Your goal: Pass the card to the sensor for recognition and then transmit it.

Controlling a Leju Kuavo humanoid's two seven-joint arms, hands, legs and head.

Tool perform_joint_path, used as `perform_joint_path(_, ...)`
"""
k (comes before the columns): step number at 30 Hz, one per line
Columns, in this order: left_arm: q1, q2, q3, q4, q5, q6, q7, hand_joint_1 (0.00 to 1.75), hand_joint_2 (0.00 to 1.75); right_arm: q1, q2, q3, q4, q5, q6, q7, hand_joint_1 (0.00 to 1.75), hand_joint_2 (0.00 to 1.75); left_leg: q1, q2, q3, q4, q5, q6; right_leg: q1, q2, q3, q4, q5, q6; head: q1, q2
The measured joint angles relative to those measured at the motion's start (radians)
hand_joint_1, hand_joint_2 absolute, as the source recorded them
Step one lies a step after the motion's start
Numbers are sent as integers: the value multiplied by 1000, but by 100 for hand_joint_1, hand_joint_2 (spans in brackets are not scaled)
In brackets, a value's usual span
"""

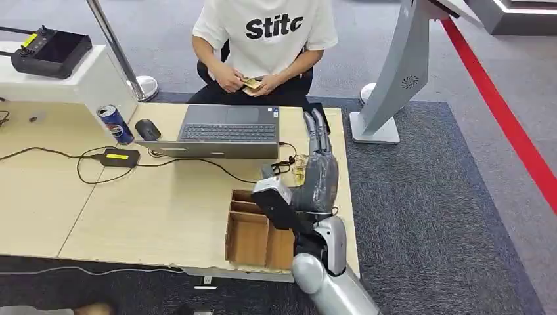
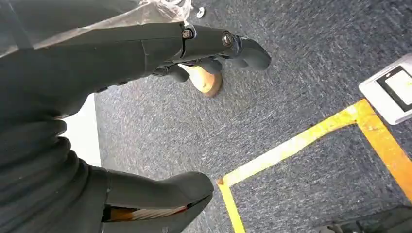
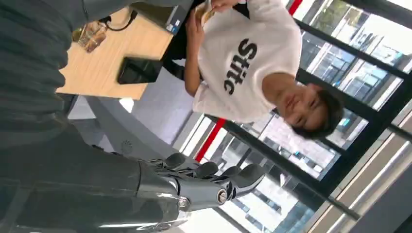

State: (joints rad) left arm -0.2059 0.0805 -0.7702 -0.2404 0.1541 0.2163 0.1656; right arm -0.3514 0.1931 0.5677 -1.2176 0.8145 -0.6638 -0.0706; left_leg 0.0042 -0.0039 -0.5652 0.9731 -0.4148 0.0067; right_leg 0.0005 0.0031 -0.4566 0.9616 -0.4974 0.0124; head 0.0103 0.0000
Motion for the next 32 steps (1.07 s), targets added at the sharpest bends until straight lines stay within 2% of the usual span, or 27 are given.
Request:
perform_joint_path(8, 13, 4, 19, 0, 8, 6, -5, 0, 175, 81, -52, -69, -170, 8, 0, 5, 0, 175, 0, 0, 0, 0, 0, 0, 0, 0, 0, 0, 0, 0, 0, 0)
perform_joint_path(21, 50, 12, 63, 2, 58, 31, -42, 0, 175, 226, -156, -121, -378, 55, 0, 151, 3, 175, 0, 0, 0, 0, 0, 0, 0, 0, 0, 0, 0, 0, 0, 0)
perform_joint_path(22, 53, 12, 68, 2, 63, 34, -44, 0, 175, 239, -166, -122, -389, 58, 0, 159, 175, 175, 0, 0, 0, 0, 0, 0, 0, 0, 0, 0, 0, 0, 0, 0)
perform_joint_path(32, 69, 13, 93, 4, 75, 35, -53, 0, 175, 324, -202, -154, -435, 74, 0, 129, 175, 175, 0, 0, 0, 0, 0, 0, 0, 0, 0, 0, 0, 0, 0, 0)
